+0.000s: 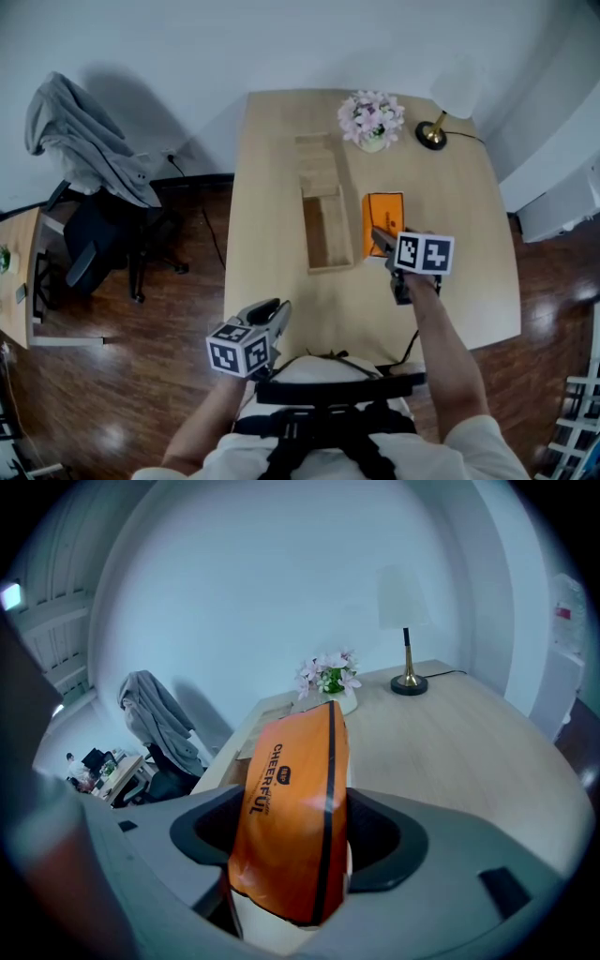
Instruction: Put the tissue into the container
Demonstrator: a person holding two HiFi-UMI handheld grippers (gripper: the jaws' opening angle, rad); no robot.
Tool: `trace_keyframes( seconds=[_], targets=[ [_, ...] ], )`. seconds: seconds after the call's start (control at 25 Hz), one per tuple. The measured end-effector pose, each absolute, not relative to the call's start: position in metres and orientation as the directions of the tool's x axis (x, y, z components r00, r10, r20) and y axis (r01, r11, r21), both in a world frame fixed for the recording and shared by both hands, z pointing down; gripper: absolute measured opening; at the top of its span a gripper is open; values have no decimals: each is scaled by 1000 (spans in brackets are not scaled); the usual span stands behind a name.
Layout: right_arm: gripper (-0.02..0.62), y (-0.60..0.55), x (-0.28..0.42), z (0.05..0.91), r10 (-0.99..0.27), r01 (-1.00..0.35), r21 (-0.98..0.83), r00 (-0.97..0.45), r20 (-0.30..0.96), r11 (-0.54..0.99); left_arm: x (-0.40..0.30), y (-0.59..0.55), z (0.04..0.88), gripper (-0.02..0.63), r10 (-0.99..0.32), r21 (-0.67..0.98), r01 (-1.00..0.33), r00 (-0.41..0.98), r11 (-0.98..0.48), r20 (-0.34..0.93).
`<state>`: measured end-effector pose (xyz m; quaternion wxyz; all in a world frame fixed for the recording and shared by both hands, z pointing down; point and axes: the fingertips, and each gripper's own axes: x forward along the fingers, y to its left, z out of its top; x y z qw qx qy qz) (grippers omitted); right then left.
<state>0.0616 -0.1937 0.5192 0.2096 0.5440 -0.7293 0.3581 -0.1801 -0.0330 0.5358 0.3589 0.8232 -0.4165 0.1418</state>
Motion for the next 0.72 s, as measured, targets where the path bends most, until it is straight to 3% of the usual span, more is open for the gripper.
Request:
trace_keyframes(
  seconds=[0.72],
  targets=[
    [325, -208, -9, 519, -618, -915, -337, -400, 677, 223, -205, -43, 534, 110, -600, 474, -792, 605, -386, 523]
  ],
)
